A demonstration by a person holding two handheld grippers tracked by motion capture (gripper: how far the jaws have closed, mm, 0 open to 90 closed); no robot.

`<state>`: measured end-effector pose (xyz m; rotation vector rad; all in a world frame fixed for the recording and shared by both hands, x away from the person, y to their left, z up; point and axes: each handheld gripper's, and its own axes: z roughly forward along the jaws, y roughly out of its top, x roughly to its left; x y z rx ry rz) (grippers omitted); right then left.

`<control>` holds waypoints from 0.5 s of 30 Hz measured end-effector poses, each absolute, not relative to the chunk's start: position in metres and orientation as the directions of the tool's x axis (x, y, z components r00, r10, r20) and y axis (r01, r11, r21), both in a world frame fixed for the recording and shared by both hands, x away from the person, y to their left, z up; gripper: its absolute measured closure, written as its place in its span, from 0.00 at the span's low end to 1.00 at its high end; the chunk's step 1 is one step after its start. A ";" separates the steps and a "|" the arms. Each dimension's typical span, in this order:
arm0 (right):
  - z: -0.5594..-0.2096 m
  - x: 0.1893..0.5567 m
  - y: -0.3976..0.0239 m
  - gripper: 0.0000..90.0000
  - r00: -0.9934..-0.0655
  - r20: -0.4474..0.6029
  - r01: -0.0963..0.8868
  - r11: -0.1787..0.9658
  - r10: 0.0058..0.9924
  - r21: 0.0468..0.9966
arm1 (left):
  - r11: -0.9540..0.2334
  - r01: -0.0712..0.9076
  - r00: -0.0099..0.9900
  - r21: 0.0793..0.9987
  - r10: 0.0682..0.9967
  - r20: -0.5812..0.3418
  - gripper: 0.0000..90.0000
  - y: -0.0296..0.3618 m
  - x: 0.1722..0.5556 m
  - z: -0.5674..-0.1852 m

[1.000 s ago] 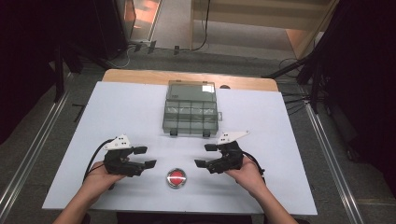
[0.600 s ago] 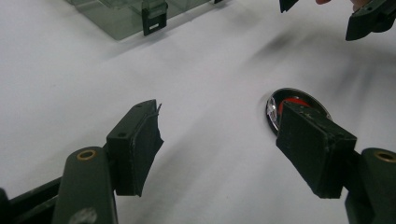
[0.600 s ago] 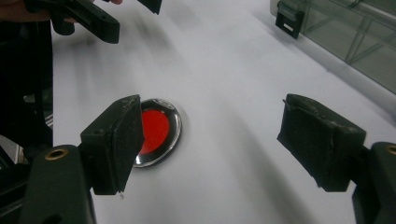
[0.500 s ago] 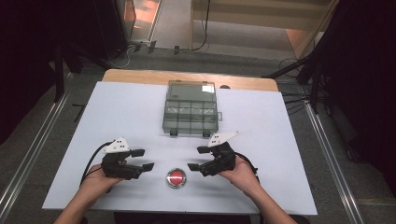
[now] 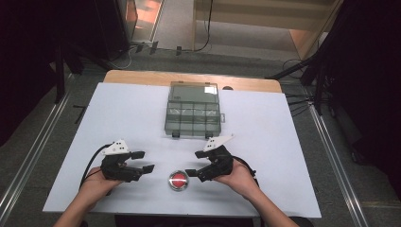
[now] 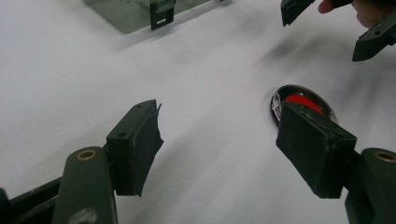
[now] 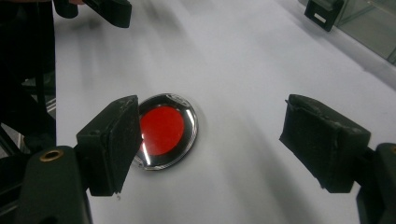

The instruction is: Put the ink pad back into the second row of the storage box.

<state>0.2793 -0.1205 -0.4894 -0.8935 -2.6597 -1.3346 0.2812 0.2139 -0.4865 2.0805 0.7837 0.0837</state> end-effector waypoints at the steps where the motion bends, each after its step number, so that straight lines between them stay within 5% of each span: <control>1: -0.490 0.279 -0.120 0.24 -0.834 0.278 0.509 0.469 0.477 0.722 | -0.410 0.500 0.798 0.763 0.560 -0.223 0.33 0.214 0.281 -0.487; 15: -0.493 0.275 -0.104 0.21 -0.847 0.278 0.503 0.513 0.454 0.695 | -0.414 0.500 0.799 0.760 0.559 -0.221 0.33 0.214 0.281 -0.487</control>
